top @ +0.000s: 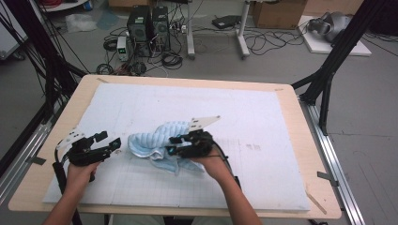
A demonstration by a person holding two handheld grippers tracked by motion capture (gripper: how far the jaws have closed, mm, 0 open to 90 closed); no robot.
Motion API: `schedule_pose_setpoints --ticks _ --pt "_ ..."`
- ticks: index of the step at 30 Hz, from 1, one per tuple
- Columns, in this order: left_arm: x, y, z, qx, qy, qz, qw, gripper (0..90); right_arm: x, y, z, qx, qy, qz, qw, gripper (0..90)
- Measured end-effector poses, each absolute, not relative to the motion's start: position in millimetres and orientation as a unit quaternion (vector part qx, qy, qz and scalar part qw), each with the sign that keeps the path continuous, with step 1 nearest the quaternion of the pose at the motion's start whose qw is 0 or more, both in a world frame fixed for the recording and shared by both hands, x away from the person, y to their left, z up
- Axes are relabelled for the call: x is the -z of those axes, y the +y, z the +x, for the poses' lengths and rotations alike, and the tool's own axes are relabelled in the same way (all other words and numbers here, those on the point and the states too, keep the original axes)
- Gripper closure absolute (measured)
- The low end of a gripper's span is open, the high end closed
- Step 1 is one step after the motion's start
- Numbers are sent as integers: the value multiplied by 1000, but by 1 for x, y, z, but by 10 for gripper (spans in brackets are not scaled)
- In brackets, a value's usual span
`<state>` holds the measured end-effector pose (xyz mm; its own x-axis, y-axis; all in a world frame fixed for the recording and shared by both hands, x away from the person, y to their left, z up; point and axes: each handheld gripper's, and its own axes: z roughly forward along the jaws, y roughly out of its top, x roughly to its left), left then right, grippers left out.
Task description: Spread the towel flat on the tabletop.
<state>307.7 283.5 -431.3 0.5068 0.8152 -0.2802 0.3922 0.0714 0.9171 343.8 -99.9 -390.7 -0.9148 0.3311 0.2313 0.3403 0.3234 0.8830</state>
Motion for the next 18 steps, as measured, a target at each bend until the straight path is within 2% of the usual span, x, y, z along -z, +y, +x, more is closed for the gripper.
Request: schedule_pose_setpoints --ticks 5,8,11,12,13,14,15,16,17,18 --pt "431 272 324 -153 457 667 567 282 388 -144 360 519 -801 -285 -93 570" --pt "436 261 328 -129 448 691 552 292 401 -154 372 479 -811 -314 -116 510" --pt "440 253 332 -113 440 710 538 305 409 -149 377 466 -821 -310 -117 482" --pt "442 251 334 -110 435 720 530 387 418 -141 383 459 -829 -299 -108 473" --pt "443 248 336 -109 429 731 520 387 418 -141 383 459 -829 -299 -108 473" --pt "444 246 337 -108 423 741 510 466 423 -136 385 448 -836 -299 -105 471" --pt "445 244 339 -105 415 749 506 656 435 -126 393 421 -852 -295 -103 490" --pt "446 242 339 -105 410 755 501 656 435 -126 393 421 -852 -295 -103 490" --pt "446 240 340 -108 406 763 492 729 438 -124 395 414 -855 -295 -101 540" --pt "446 239 341 -113 401 768 486 814 441 -123 397 409 -860 -289 -95 684"
